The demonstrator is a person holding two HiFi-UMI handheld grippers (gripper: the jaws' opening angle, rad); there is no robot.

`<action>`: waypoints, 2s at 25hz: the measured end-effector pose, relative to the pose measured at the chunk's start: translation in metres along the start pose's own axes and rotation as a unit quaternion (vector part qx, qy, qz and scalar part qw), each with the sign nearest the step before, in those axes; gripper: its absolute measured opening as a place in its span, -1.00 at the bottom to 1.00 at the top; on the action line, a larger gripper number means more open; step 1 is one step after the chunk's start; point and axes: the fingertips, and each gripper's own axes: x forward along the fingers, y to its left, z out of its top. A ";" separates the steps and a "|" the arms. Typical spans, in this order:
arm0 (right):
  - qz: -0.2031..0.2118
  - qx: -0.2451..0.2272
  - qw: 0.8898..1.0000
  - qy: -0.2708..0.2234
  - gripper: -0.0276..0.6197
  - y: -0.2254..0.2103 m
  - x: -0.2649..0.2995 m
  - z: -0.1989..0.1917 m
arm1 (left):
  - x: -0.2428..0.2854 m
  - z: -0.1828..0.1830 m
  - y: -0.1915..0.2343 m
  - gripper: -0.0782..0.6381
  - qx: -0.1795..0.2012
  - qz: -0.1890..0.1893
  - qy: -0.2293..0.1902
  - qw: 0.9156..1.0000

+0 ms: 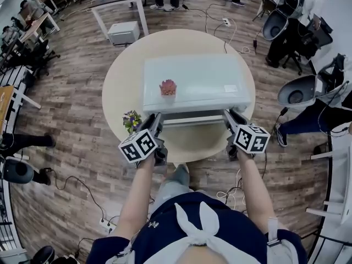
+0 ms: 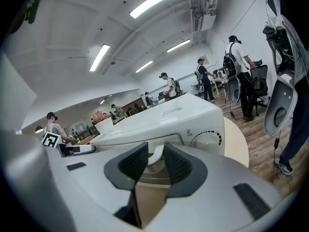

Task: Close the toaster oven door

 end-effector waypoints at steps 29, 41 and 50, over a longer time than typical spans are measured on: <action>0.019 -0.143 0.988 -0.063 -0.74 0.090 -0.045 -0.014 | -0.077 0.010 -0.045 -0.43 0.150 0.026 -0.069 0.986; 0.044 -0.156 0.984 -0.071 -0.90 0.127 -0.080 -0.037 | -0.110 -0.030 -0.091 -0.67 0.196 -0.021 -0.055 0.979; 0.062 -0.161 0.983 -0.061 -0.91 0.140 -0.099 -0.052 | -0.123 -0.059 -0.127 -0.72 0.228 -0.046 -0.043 0.972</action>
